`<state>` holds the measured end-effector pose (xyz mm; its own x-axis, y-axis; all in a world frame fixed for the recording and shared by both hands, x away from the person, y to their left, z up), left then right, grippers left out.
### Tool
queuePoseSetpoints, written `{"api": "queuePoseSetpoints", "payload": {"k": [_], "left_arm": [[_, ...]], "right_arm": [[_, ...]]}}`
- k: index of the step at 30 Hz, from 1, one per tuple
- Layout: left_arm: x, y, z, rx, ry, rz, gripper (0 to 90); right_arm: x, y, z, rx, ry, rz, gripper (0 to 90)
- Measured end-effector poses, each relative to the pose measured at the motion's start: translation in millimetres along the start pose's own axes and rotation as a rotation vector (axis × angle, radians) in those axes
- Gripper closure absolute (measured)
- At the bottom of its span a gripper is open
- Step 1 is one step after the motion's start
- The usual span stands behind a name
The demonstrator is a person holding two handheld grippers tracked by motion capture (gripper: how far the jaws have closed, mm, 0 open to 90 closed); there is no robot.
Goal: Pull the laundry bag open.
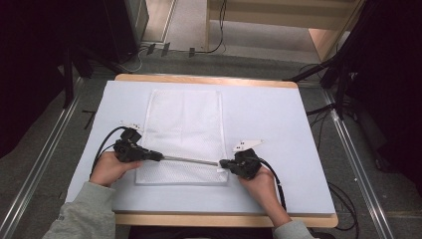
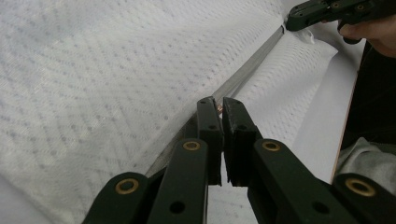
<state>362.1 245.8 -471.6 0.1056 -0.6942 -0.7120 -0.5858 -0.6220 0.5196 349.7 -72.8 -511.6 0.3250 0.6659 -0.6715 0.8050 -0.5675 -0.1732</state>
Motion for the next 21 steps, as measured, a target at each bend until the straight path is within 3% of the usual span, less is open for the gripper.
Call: {"api": "queuePoseSetpoints", "payload": {"k": [4,6,12,21], "left_arm": [[-5.7,-3.3,3.3,-0.012,0.011,0.008,88.0],[-7.5,-4.5,5.2,-0.007,0.009,-0.008,88.1],[-17.6,-11.3,10.7,-0.039,0.023,-0.012,88.1],[-46.0,-36.1,32.3,-0.113,0.071,-0.091,88.1]], "right_arm": [[0.0,-0.1,0.0,0.000,-0.001,0.000,90.0],[0.1,-0.1,-0.1,-0.001,-0.001,-0.003,90.0],[0.0,-0.1,-0.3,0.001,-0.004,-0.003,90.0],[-0.2,0.3,-0.6,0.003,-0.012,-0.007,90.0]]}}
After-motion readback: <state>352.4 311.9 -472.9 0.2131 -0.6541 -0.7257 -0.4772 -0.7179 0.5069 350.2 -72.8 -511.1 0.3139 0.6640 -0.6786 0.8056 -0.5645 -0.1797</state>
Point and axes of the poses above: each handheld gripper's, and its own axes: x roughly forward along the jaws, z roughly out of its underside, y roughly to its right, the point moved 5 cm from there along x, roughly forward along the jaws, and after that the axes turned 4 degrees about -x, right-handed, at the moved point
